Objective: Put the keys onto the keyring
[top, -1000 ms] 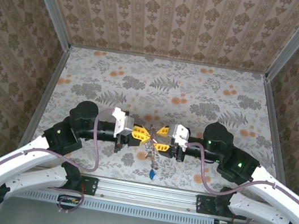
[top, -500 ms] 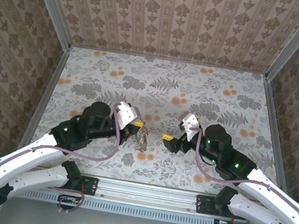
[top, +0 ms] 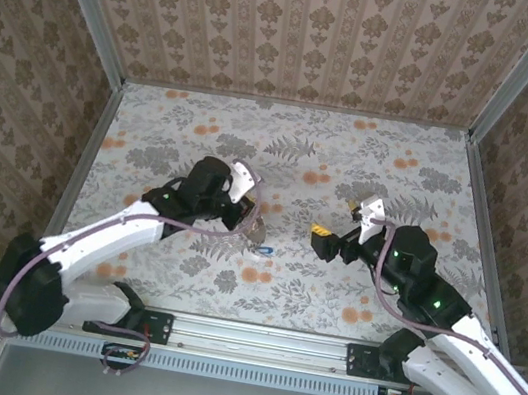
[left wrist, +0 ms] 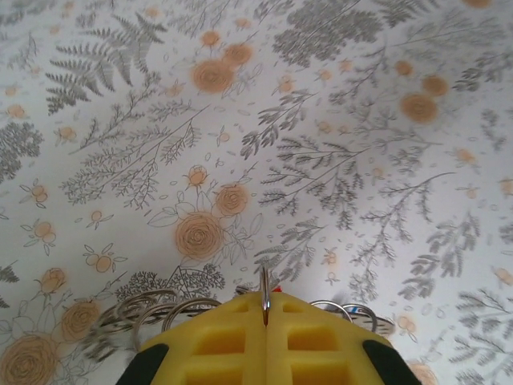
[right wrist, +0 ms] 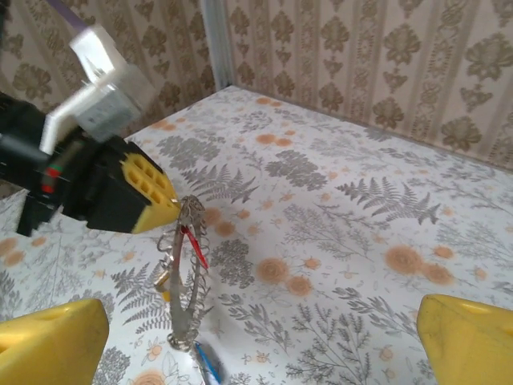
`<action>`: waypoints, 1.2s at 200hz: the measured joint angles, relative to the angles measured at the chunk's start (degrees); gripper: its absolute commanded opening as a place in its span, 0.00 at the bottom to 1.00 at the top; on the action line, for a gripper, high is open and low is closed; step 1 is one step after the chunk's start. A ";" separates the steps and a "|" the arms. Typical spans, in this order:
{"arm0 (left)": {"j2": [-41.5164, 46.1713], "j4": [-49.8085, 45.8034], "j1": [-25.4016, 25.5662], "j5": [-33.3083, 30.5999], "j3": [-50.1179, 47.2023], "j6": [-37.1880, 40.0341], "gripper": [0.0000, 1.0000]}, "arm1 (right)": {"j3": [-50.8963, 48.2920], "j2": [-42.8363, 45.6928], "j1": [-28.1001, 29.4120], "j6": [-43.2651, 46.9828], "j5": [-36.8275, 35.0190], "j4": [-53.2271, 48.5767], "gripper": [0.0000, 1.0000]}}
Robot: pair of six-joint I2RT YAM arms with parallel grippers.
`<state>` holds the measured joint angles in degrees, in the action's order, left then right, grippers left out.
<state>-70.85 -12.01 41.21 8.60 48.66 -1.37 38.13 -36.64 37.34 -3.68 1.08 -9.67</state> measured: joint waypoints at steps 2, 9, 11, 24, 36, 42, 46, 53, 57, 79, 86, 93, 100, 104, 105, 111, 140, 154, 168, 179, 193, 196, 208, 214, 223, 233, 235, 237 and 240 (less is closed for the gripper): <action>-0.66 0.20 -0.11 0.02 0.33 -0.04 0.00 | -0.04 0.11 -0.11 -0.02 -0.09 -0.02 1.00; -2.95 0.68 -0.37 -0.04 1.62 -0.22 0.00 | -0.13 0.39 -0.37 -0.15 -0.35 -0.17 1.00; -3.45 0.85 -0.46 -0.07 1.86 -0.24 0.00 | -0.15 0.46 -0.46 -0.24 -0.42 -0.22 1.00; -7.76 1.92 -0.87 -0.26 4.63 -0.55 0.00 | -0.31 0.61 -0.83 -0.66 -0.74 -0.28 1.00; -11.72 2.91 -1.49 -0.24 7.32 -0.94 0.00 | -0.63 0.59 -1.11 -0.90 -0.94 -0.33 1.00; -13.79 3.34 -1.86 -0.04 8.81 -1.31 0.00 | -0.83 0.61 -1.16 -1.05 -0.94 -0.33 1.00; -15.19 3.50 -2.10 0.15 9.75 -1.57 0.00 | -1.01 0.61 -1.25 -1.07 -0.96 -0.31 1.00; -17.86 3.85 -2.54 0.35 11.69 -1.97 0.00 | -1.29 0.59 -1.36 -1.09 -0.96 -0.33 1.00; -19.61 4.13 -2.78 0.44 12.85 -2.14 0.00 | -1.44 0.57 -1.40 -1.09 -0.98 -0.33 1.00; -27.47 4.79 -3.37 0.61 18.14 -2.89 0.00 | -2.29 0.57 -1.86 -1.20 -1.20 -0.31 1.00; -29.97 4.96 -3.41 0.57 19.65 -3.02 0.00 | -2.56 0.57 -2.01 -1.29 -1.27 -0.22 1.00; -32.22 5.22 -3.41 0.55 20.92 -3.21 0.01 | -2.86 0.57 -2.23 -1.31 -1.36 -0.09 1.00; -34.10 5.33 -3.39 0.52 21.86 -3.43 0.02 | -3.13 0.57 -2.38 -1.40 -1.38 0.09 1.00; -35.26 5.55 -3.39 0.52 22.36 -3.54 0.03 | -3.28 0.55 -2.49 -1.49 -1.40 0.13 1.00; -35.60 5.62 -3.39 0.50 22.49 -3.63 0.04 | -3.28 0.55 -2.51 -1.49 -1.40 0.13 1.00; -36.96 5.75 -3.39 0.42 23.04 -3.78 0.05 | -3.48 0.57 -2.71 -1.53 -1.40 0.22 1.00; -42.27 6.05 -3.48 0.42 25.09 -5.05 0.10 | -3.89 0.55 -3.54 -1.81 -1.40 0.44 1.00; -44.33 6.05 -3.69 0.61 26.45 -5.75 0.15 | -3.93 0.55 -3.91 -2.19 -1.40 0.55 1.00; -45.31 6.01 -4.00 0.83 27.26 -6.51 0.20 | -4.02 0.55 -4.24 -2.40 -1.40 0.61 1.00; -45.22 5.86 -4.20 1.11 27.39 -6.67 0.26 | -4.09 0.55 -4.44 -2.54 -1.40 0.63 1.00; -44.48 5.51 -4.33 1.25 27.39 -6.80 0.35 | -4.11 0.57 -4.72 -2.56 -1.40 0.63 1.00; -44.28 5.25 -4.39 1.29 27.39 -6.97 0.42 | -4.13 0.57 -4.74 -2.56 -1.40 0.63 1.00; -42.62 4.22 -4.50 1.53 27.23 -6.84 0.54 | -4.13 0.59 -5.03 -2.56 -1.62 0.63 1.00; -41.27 4.00 -4.50 1.70 26.84 -6.78 0.57 | -4.13 0.68 -5.20 -2.56 -1.75 0.63 1.00; -38.27 3.76 -4.50 1.97 25.51 -6.88 0.62 | -4.13 0.81 -5.44 -2.56 -2.03 0.63 1.00; -33.66 3.48 -4.48 2.16 23.19 -6.64 0.65 | -4.13 1.07 -5.70 -2.56 -2.45 0.61 1.00; -33.05 3.50 -4.46 2.19 22.84 -6.71 0.65 | -4.13 1.11 -5.75 -2.54 -2.54 0.61 1.00; -31.98 3.48 -4.44 2.21 22.25 -6.78 0.65 | -4.13 1.18 -5.79 -2.56 -2.62 0.61 1.00; -30.18 3.48 -4.44 2.23 21.31 -6.62 0.66 | -4.15 1.29 -5.88 -2.54 -2.86 0.61 1.00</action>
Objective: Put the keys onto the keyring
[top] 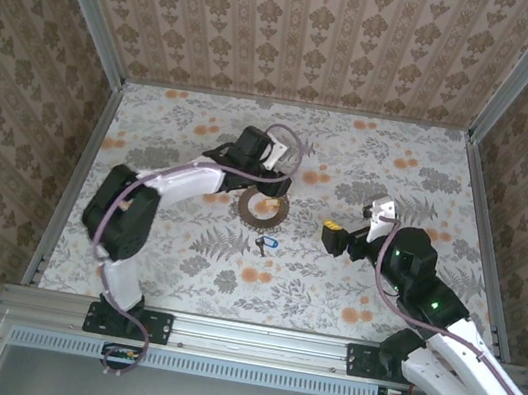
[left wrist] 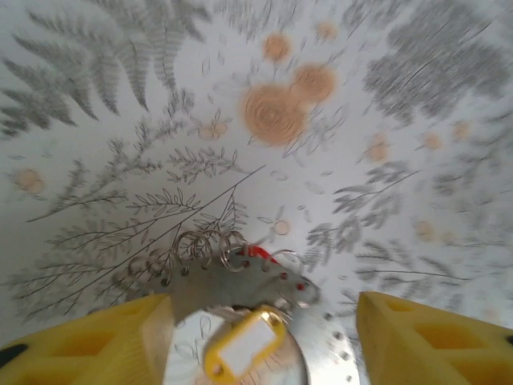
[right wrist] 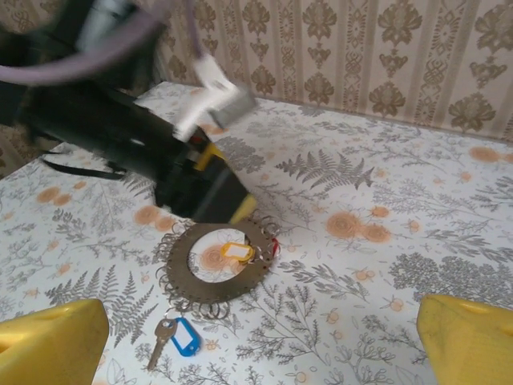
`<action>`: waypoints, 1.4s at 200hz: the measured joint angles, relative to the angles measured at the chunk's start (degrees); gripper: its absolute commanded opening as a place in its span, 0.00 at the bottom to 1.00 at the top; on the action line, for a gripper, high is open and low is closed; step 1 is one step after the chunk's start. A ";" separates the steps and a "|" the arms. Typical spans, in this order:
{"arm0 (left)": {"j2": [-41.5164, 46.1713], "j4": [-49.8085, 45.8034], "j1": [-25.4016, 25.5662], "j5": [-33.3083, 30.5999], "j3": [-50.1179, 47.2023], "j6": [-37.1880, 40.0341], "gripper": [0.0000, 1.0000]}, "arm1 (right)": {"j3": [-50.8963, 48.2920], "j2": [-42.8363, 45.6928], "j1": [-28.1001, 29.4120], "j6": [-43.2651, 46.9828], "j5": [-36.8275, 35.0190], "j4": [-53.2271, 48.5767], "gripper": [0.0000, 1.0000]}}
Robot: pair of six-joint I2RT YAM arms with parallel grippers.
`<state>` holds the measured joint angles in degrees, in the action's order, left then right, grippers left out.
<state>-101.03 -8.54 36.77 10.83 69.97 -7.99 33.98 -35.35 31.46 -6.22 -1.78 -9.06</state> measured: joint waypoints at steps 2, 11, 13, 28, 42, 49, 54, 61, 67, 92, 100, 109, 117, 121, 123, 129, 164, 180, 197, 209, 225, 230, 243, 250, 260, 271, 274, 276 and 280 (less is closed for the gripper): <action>1.14 0.24 0.02 0.00 -0.83 0.00 0.66 | -0.02 0.07 -0.04 0.00 -0.11 0.02 1.00; 6.58 0.55 0.26 -0.13 -4.20 0.02 0.69 | -0.26 0.46 -0.31 0.00 -0.98 0.20 1.00; 8.24 0.55 0.28 -0.17 -5.16 0.07 0.69 | -0.39 0.55 -0.42 -0.02 -1.22 0.33 1.00; 19.15 1.46 0.55 -1.38 -12.50 0.13 0.86 | -1.51 0.90 -1.31 -0.02 -3.06 1.18 1.00; 29.92 1.66 0.76 -4.28 -19.50 0.22 1.00 | -2.89 0.79 -2.86 -0.02 -5.22 2.58 1.00; 34.69 1.57 0.72 -6.32 -22.36 0.04 1.00 | -3.54 0.44 -3.96 -0.02 -6.19 3.30 1.00; 38.07 1.36 0.52 -8.13 -24.26 -0.11 1.00 | -3.87 0.02 -4.90 -0.04 -6.88 3.61 1.00; 42.49 1.03 0.07 -11.02 -26.73 -0.61 1.00 | -4.07 -0.92 -6.47 -0.09 -7.43 4.07 1.00; 45.94 0.50 -0.59 -13.68 -28.55 -1.31 1.00 | -4.07 -1.81 -7.82 -0.15 -7.91 4.57 1.00; 56.33 0.31 -3.28 -23.67 -35.43 -2.49 1.00 | -4.13 -6.99 -14.69 -1.11 -7.93 7.23 1.00; 58.90 0.83 -3.78 -25.81 -38.03 -2.25 1.00 | -4.74 -8.74 -17.25 -1.01 -6.93 9.51 1.00; 60.92 1.09 -4.39 -27.87 -40.72 -1.86 1.00 | -6.05 -10.16 -19.52 -0.83 -6.12 12.55 1.00; 61.48 1.29 -5.16 -29.29 -42.25 -1.31 1.00 | -7.82 -11.30 -21.33 -0.63 -5.49 15.61 1.00; 61.40 1.31 -5.68 -30.05 -42.71 -1.09 1.00 | -8.83 -11.93 -22.23 -0.61 -5.18 16.98 1.00; 61.33 1.33 -5.99 -30.36 -42.93 -0.94 1.00 | -9.35 -12.28 -22.73 -0.63 -5.05 17.75 1.00; 60.89 1.42 -6.88 -31.30 -43.34 -0.59 1.00 | -10.67 -13.25 -23.85 -0.63 -4.72 19.52 1.00; 55.91 4.17 -12.59 -33.09 -43.65 0.72 1.00 | -13.86 -19.41 -27.76 0.04 -3.32 26.75 1.00; 53.48 7.13 -13.31 -33.81 -43.82 1.66 1.00 | -13.86 -21.66 -27.78 1.18 -3.37 30.82 1.00; 49.22 10.88 -14.82 -33.99 -44.00 2.54 1.00 | -13.84 -25.55 -27.78 2.43 -3.58 35.28 1.00; 45.77 13.05 -16.50 -34.03 -44.00 3.43 1.00 | -13.86 -29.09 -27.82 3.23 -3.58 38.23 1.00; 41.68 16.04 -18.32 -34.36 -44.00 5.25 1.00 | -14.23 -34.40 -27.82 4.17 -3.61 43.36 1.00; 40.41 17.16 -18.91 -34.49 -43.98 5.79 1.00 | -14.34 -35.89 -27.82 4.46 -3.67 44.65 1.00; 37.13 20.24 -20.98 -34.47 -43.98 6.64 1.00 | -14.51 -38.84 -27.82 5.14 -3.82 46.64 1.00; 35.30 22.32 -22.67 -34.16 -44.02 6.78 1.00 | -14.60 -39.93 -27.82 5.53 -3.82 47.82 1.00; 32.89 26.16 -25.44 -33.22 -44.24 6.78 1.00 | -14.60 -41.64 -27.85 5.84 -3.82 50.45 1.00; 30.10 30.71 -28.17 -32.28 -44.76 6.78 1.00 | -14.51 -44.37 -27.87 5.95 -3.82 53.55 1.00; 29.29 32.33 -29.03 -31.91 -45.03 6.78 1.00 | -14.51 -45.03 -27.91 5.97 -3.82 54.18 1.00; 28.65 33.35 -29.51 -31.50 -45.22 6.78 1.00 | -14.45 -45.64 -27.98 5.99 -3.82 54.51 1.00; 27.65 35.28 -30.42 -30.93 -45.68 6.75 1.00 | -14.38 -46.66 -28.09 5.97 -3.82 55.21 1.00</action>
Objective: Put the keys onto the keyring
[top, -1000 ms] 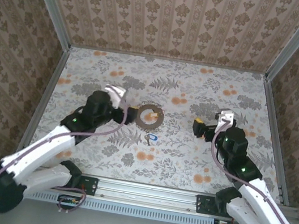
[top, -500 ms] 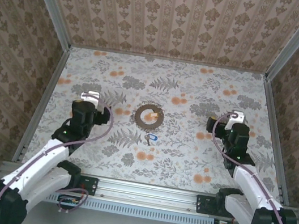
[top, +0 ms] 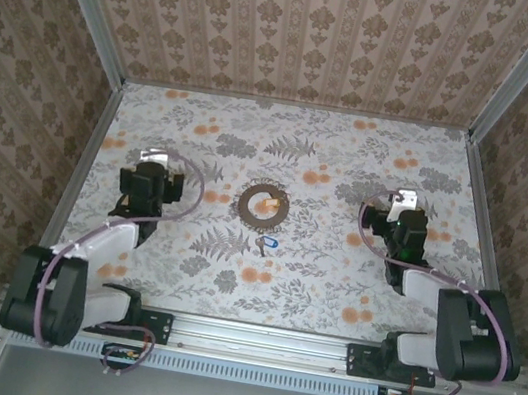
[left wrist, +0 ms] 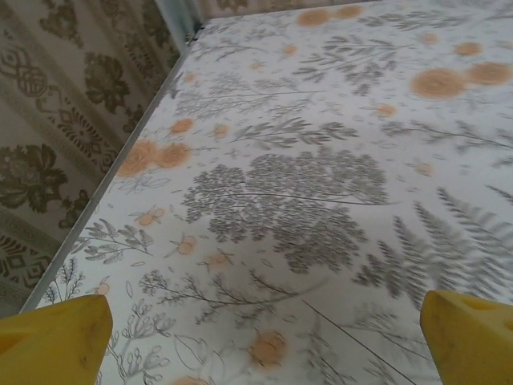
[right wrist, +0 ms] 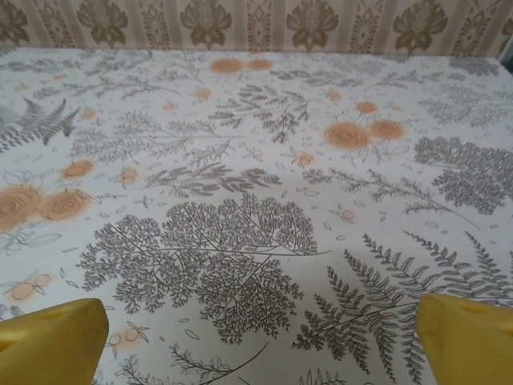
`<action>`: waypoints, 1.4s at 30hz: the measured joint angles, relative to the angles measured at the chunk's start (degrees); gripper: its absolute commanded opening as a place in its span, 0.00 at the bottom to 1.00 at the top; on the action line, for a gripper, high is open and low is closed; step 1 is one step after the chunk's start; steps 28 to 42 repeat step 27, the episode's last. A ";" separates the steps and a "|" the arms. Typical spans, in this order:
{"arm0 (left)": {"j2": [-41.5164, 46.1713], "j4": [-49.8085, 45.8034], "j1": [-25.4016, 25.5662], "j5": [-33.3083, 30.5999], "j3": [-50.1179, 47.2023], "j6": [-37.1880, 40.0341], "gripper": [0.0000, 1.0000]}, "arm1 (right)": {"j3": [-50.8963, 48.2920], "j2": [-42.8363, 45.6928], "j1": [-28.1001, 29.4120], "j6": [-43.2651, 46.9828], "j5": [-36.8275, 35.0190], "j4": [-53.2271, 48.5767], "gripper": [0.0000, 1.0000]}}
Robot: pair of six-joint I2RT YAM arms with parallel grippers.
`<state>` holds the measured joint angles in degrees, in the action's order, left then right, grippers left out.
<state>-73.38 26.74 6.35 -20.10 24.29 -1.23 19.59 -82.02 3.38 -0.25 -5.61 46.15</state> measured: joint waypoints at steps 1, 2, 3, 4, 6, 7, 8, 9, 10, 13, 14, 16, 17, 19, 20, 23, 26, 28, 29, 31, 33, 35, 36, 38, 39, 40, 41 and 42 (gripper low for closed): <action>-1.79 2.73 -1.42 1.09 -0.68 0.02 1.00 | 0.28 -1.79 -0.26 -0.02 0.00 0.46 1.00; -3.10 4.48 -2.45 2.05 -1.20 0.02 1.00 | 0.70 -3.08 -0.57 -0.13 0.02 0.39 1.00; -4.46 6.54 -3.54 3.41 -1.84 0.02 1.00 | 1.33 -4.52 -0.98 -0.15 0.02 0.33 1.00; -5.51 8.15 -4.46 4.79 -2.23 0.00 1.00 | 1.77 -5.22 -1.22 -0.20 0.02 0.28 1.00; -8.04 13.16 -5.73 7.15 -3.10 0.00 1.00 | 2.36 -5.49 -1.57 -0.37 0.02 0.35 1.00; -9.94 16.33 -6.10 8.20 -3.56 0.00 1.00 | 2.67 -5.49 -1.68 -0.39 0.02 0.44 1.00; -11.74 18.64 -6.14 8.81 -3.76 0.04 1.00 | 2.95 -5.49 -1.73 -0.39 0.02 0.44 1.00; -13.33 19.32 -6.12 9.79 -3.72 0.04 1.00 | 3.13 -5.49 -1.75 -0.42 0.02 0.46 1.00; -14.12 19.41 -6.12 10.78 -3.72 0.07 1.00 | 3.19 -5.49 -1.75 -0.42 0.04 0.55 1.00; -14.71 20.65 -6.05 12.46 -3.65 0.26 1.00 | 3.19 -5.49 -1.75 -0.42 0.04 0.59 1.00; -14.73 21.22 -6.05 12.70 -3.65 0.33 1.00 | 3.19 -5.49 -1.75 -0.42 0.04 0.59 1.00; -14.71 21.73 -6.05 13.03 -3.63 0.46 1.00 | 3.19 -5.49 -1.75 -0.42 0.04 0.61 1.00; -14.71 21.75 -5.92 13.03 -3.58 0.55 1.00 | 3.19 -5.49 -1.75 -0.42 0.04 0.63 1.00; -14.71 21.75 -5.33 12.63 -3.41 1.07 1.00 | 3.19 -5.49 -1.75 -0.42 0.04 0.61 1.00; -14.71 21.75 -4.92 12.50 -3.30 1.20 1.00 | 3.19 -5.49 -1.75 -0.42 0.04 0.61 1.00; -14.71 21.75 -4.13 12.35 -3.15 1.53 1.00 | 3.19 -5.49 -1.75 -0.44 0.04 0.61 1.00; -14.71 21.75 -4.09 12.15 -3.13 1.70 1.00 | 3.21 -5.49 -1.81 -0.61 0.07 0.61 1.00; -14.71 21.75 -4.11 12.11 -3.10 1.75 1.00 | 3.21 -5.49 -1.86 -0.63 0.07 0.61 1.00; -14.71 21.75 -4.11 12.11 -3.10 1.75 1.00 | 3.21 -5.49 -1.86 -0.63 0.07 0.61 1.00; -14.71 21.75 -4.11 12.11 -3.10 1.75 1.00 | 3.21 -5.49 -1.86 -0.63 0.07 0.61 1.00; -14.71 21.75 -4.11 12.11 -3.10 1.75 1.00 | 3.21 -5.49 -1.86 -0.63 0.07 0.61 1.00; -14.71 21.75 -4.11 12.11 -3.10 1.75 1.00 | 3.21 -5.49 -1.86 -0.63 0.07 0.61 1.00; -14.71 21.75 -4.11 12.11 -3.10 1.75 1.00 | 3.21 -5.49 -1.86 -0.63 0.07 0.61 1.00; -14.71 21.75 -4.11 12.11 -3.10 1.75 1.00 | 3.21 -5.49 -1.86 -0.63 0.07 0.61 1.00; -14.71 21.75 -4.11 12.11 -3.10 1.75 1.00 | 3.21 -5.49 -1.86 -0.63 0.07 0.61 1.00; -14.71 21.75 -4.11 12.11 -3.10 1.75 1.00 | 3.21 -5.49 -1.86 -0.63 0.07 0.61 1.00; -14.71 21.75 -4.11 12.11 -3.10 1.75 1.00 | 3.21 -5.49 -1.86 -0.63 0.07 0.61 1.00; -14.71 21.75 -4.11 12.11 -3.10 1.75 1.00 | 3.21 -5.49 -1.86 -0.63 0.07 0.61 1.00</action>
